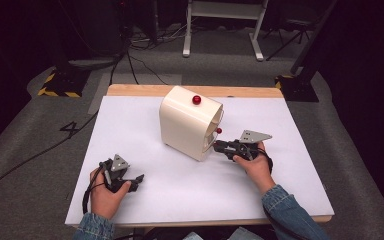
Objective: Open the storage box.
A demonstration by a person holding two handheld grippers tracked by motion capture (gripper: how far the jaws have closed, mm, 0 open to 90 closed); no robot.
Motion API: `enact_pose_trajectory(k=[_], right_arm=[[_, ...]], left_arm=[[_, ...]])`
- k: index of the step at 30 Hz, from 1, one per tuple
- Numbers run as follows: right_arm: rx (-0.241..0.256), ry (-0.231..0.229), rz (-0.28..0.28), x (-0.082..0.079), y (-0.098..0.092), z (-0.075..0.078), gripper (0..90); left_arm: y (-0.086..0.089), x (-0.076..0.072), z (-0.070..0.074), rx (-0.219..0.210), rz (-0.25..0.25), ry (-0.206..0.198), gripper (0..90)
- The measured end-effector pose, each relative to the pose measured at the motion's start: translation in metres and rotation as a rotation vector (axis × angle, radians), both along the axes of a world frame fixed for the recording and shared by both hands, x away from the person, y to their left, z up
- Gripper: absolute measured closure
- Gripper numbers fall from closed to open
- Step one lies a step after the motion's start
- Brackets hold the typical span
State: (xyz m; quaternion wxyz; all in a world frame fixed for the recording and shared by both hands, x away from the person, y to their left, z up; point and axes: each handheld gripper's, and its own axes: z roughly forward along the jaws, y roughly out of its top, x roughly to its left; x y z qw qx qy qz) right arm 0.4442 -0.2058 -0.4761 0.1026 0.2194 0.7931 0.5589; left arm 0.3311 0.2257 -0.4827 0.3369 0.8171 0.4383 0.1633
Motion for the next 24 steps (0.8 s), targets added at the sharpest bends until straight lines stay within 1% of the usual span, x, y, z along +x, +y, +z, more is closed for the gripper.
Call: enact_pose_trajectory(k=[7, 9, 10, 11, 12, 13, 14, 17, 18, 21, 22, 23, 24], right_arm=[[-0.016, 0.001, -0.013, -0.009, -0.011, 0.002, 73.8], [-0.028, -0.003, -0.018, -0.014, -0.019, 0.004, 73.8], [-0.028, -0.003, -0.018, -0.014, -0.019, 0.004, 73.8], [-0.03, -0.003, -0.024, -0.018, -0.025, 0.004, 73.7], [-0.03, -0.003, -0.024, -0.018, -0.025, 0.004, 73.7], [-0.032, -0.002, -0.03, -0.022, -0.031, 0.005, 73.7], [-0.032, -0.002, -0.03, -0.022, -0.031, 0.005, 73.7], [-0.042, -0.001, -0.04, -0.028, -0.042, 0.006, 73.7], [-0.042, -0.001, -0.04, -0.028, -0.042, 0.006, 73.7], [-0.055, -0.005, -0.049, -0.035, -0.053, 0.008, 73.7], [-0.055, -0.005, -0.049, -0.035, -0.053, 0.008, 73.7], [-0.05, -0.009, -0.054, -0.039, -0.059, 0.01, 76.4], [-0.05, -0.009, -0.054, -0.039, -0.059, 0.01, 76.4]], left_arm=[[0.0, 0.0, 0.0, 0.002, -0.003, -0.003, 27.2], [0.0, 0.0, 0.0, 0.002, -0.002, -0.003, 27.2], [0.0, 0.0, 0.0, 0.002, -0.002, -0.003, 27.2], [0.0, 0.0, 0.0, 0.002, -0.002, -0.003, 27.2], [0.0, 0.0, 0.0, 0.002, -0.002, -0.003, 27.2], [0.0, 0.0, 0.0, 0.002, -0.002, -0.003, 27.2], [0.0, 0.0, 0.0, 0.002, -0.002, -0.003, 27.2], [0.0, 0.0, 0.0, 0.002, -0.002, -0.003, 27.2], [0.0, 0.0, 0.0, 0.002, -0.002, -0.003, 27.2], [0.0, 0.0, 0.0, 0.005, -0.004, -0.002, 27.2], [0.0, 0.0, 0.0, 0.005, -0.004, -0.002, 27.2], [0.0, 0.0, 0.0, 0.006, -0.004, -0.002, 27.2], [0.0, 0.0, 0.0, 0.006, -0.004, -0.002, 27.2]])
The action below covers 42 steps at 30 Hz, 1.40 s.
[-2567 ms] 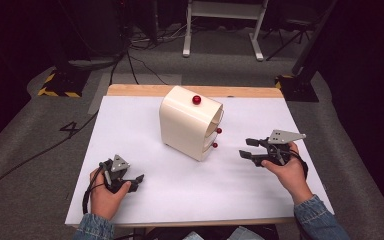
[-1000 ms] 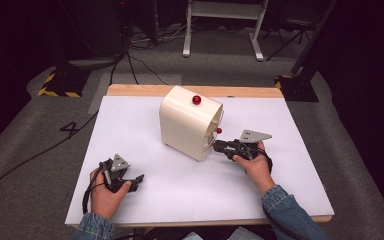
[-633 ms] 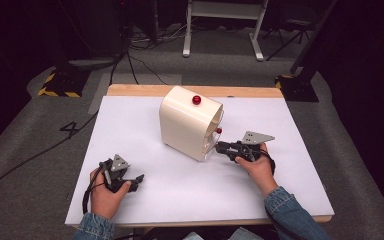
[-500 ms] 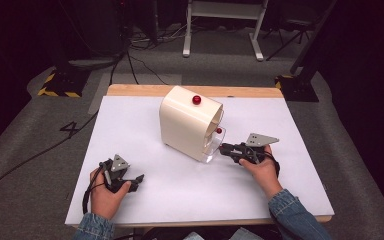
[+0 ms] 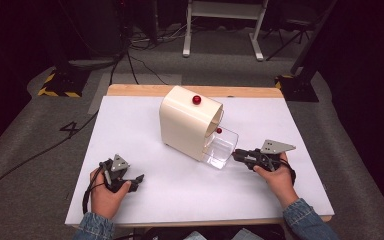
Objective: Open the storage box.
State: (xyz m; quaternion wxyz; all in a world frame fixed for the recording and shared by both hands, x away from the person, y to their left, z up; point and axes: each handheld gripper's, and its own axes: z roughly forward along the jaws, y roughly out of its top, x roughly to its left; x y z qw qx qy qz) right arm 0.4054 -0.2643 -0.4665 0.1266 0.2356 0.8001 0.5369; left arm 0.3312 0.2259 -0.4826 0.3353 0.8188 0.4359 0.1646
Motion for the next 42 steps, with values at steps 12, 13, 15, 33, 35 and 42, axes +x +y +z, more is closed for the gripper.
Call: enact_pose_trajectory(k=[12, 13, 15, 33, 35, 42], right_arm=[[0.013, -0.009, -0.038, -0.01, -0.028, 0.004, 86.1], [0.013, -0.009, -0.038, -0.01, -0.028, 0.004, 86.1], [0.012, -0.014, -0.043, -0.01, -0.028, 0.006, 84.1], [-0.046, -0.013, -0.011, -0.012, -0.006, 0.01, 59.0], [-0.043, -0.008, -0.01, -0.014, -0.001, 0.012, 56.2], [-0.047, -0.03, 0.028, -0.021, 0.015, 0.03, 53.3]], left_arm=[[0.0, 0.0, 0.0, -0.001, 0.0, 0.0, 27.2], [0.0, 0.0, 0.0, -0.001, 0.0, 0.0, 27.2], [0.0, 0.0, 0.0, -0.001, 0.0, 0.0, 27.2], [0.0, -0.001, 0.0, -0.002, -0.001, -0.004, 27.2], [0.0, 0.0, 0.0, -0.002, -0.001, -0.004, 27.2], [0.0, 0.0, 0.0, -0.002, 0.0, -0.003, 27.2]])
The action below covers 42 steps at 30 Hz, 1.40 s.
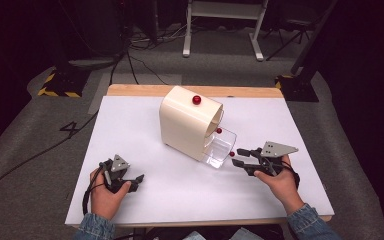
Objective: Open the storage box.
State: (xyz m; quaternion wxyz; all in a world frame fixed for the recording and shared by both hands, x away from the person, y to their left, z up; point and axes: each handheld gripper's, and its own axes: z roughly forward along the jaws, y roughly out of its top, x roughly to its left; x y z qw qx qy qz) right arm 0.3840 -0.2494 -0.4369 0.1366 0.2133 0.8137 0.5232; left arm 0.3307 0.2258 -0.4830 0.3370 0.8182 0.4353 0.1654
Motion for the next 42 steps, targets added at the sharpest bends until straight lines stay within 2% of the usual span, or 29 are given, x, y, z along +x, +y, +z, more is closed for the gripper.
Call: enact_pose_trajectory(k=[3, 9, 15, 19, 27, 37, 42], right_arm=[[0.004, -0.019, 0.019, 0.001, 0.009, 0.013, 52.8], [0.004, -0.025, 0.027, 0.008, 0.018, 0.026, 52.6], [0.0, -0.044, 0.035, 0.023, 0.033, 0.043, 53.4], [0.008, -0.041, 0.03, 0.032, 0.038, 0.049, 54.6], [0.021, -0.05, 0.025, 0.043, 0.041, 0.053, 60.5], [0.028, -0.089, 0.043, 0.051, 0.047, 0.049, 68.2], [0.016, -0.076, 0.035, 0.054, 0.05, 0.044, 69.4]], left_arm=[[0.0, 0.0, 0.0, 0.0, 0.0, 0.0, 27.2], [0.0, 0.0, 0.0, 0.0, 0.0, 0.0, 27.2], [0.0, 0.0, 0.0, 0.0, 0.0, 0.0, 27.2], [0.0, 0.0, 0.0, -0.001, 0.001, -0.001, 27.2], [0.0, 0.0, 0.0, 0.002, -0.001, -0.003, 27.2], [0.0, -0.001, 0.0, 0.005, 0.002, -0.009, 27.3], [0.0, -0.001, 0.0, 0.006, 0.001, -0.007, 27.3]])
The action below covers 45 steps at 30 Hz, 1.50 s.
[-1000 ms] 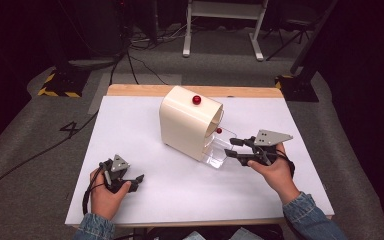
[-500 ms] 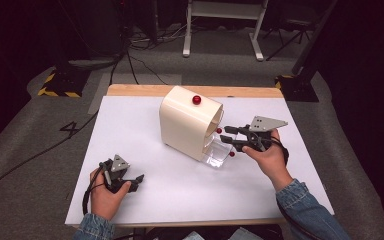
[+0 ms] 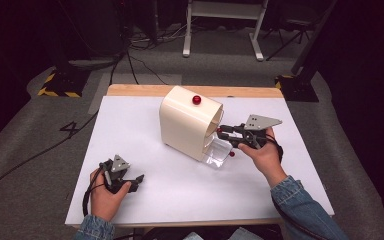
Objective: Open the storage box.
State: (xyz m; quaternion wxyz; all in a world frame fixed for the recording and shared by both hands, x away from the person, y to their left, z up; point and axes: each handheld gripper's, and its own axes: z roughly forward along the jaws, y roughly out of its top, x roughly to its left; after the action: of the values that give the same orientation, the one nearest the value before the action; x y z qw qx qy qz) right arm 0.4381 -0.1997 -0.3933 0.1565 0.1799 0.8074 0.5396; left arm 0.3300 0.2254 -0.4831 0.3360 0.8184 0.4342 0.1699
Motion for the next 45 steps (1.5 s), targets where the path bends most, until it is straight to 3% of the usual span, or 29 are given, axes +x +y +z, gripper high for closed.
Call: enact_pose_trajectory(k=[1, 9, 20, 32, 35, 38, 45], right_arm=[[-0.006, 0.001, -0.002, 0.002, 0.001, -0.003, 73.7], [-0.011, -0.008, -0.007, -0.003, 0.0, -0.002, 74.5], [0.012, -0.003, -0.031, -0.024, -0.031, 0.0, 74.5], [0.008, 0.0, -0.04, -0.033, -0.047, -0.004, 74.1], [0.016, 0.003, -0.038, -0.032, -0.047, -0.004, 71.0], [0.038, 0.007, -0.048, -0.032, -0.049, -0.002, 60.3], [0.049, 0.013, -0.067, -0.034, -0.057, 0.001, 52.5]], left_arm=[[0.0, 0.0, 0.0, -0.002, 0.001, -0.002, 27.3], [0.0, 0.0, 0.0, -0.001, -0.001, -0.002, 27.3], [0.0, 0.0, 0.0, -0.002, -0.001, -0.001, 27.3], [0.0, 0.0, 0.0, -0.001, 0.0, -0.001, 27.3], [0.0, 0.0, 0.0, -0.001, 0.0, -0.001, 27.3], [0.0, 0.0, 0.0, -0.001, -0.001, 0.001, 27.3], [0.0, 0.0, 0.0, 0.0, -0.001, 0.0, 27.3]])
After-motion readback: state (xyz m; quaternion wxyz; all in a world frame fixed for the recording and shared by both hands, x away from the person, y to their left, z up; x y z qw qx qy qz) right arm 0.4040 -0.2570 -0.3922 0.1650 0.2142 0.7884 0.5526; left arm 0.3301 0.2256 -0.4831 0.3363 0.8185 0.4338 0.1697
